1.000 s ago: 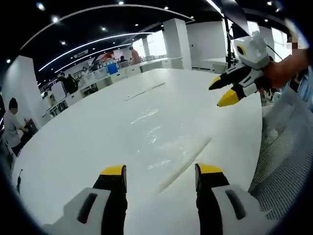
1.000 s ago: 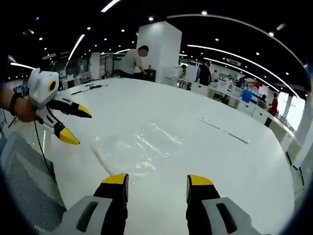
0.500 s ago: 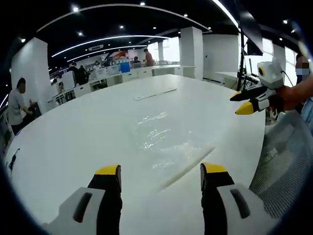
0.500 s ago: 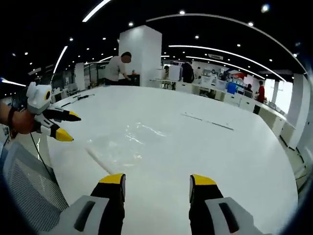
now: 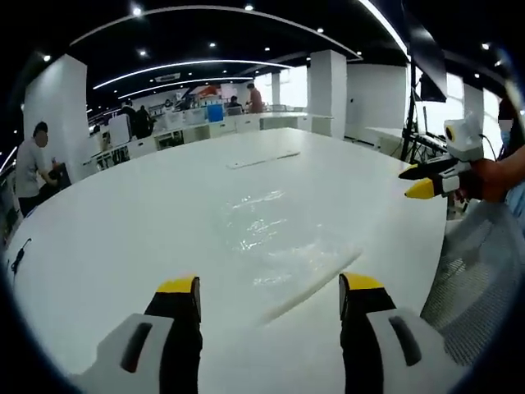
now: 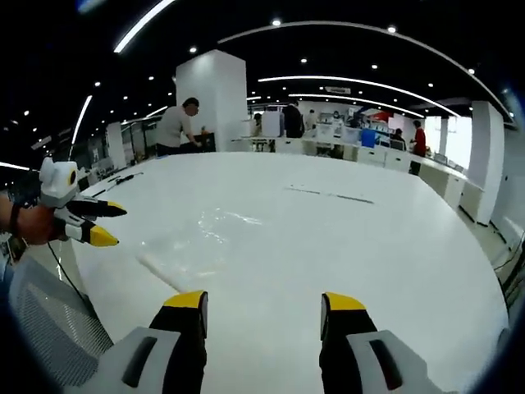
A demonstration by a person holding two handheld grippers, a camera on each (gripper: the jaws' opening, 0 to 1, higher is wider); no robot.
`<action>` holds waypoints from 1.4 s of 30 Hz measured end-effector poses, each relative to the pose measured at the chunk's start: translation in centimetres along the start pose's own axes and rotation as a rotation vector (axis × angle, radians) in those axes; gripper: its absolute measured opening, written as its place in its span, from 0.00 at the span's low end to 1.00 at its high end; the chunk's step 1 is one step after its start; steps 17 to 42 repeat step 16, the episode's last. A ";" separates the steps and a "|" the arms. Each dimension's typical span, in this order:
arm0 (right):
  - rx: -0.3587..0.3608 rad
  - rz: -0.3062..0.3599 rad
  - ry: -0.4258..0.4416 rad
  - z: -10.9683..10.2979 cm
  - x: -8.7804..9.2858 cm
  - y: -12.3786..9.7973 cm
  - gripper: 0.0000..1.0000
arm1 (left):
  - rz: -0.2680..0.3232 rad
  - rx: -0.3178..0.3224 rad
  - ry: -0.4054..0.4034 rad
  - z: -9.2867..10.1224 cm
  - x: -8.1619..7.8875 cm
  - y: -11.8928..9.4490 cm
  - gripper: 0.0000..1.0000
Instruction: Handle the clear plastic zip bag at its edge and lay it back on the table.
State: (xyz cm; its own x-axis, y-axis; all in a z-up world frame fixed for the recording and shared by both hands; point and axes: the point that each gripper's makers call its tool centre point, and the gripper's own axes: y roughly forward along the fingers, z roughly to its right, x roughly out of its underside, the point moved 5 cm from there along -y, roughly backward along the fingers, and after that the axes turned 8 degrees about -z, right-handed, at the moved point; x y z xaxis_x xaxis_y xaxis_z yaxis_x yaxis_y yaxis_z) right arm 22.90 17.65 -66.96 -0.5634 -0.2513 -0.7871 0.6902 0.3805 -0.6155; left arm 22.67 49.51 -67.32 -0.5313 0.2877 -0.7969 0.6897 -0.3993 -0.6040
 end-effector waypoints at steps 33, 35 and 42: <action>0.014 0.001 0.022 0.5 0.1 0.0 0.54 | 0.006 0.009 -0.004 -0.1 -0.2 0.2 0.66; 0.014 0.001 0.022 0.5 0.1 0.0 0.54 | 0.006 0.009 -0.004 -0.1 -0.2 0.2 0.66; 0.014 0.001 0.022 0.5 0.1 0.0 0.54 | 0.006 0.009 -0.004 -0.1 -0.2 0.2 0.66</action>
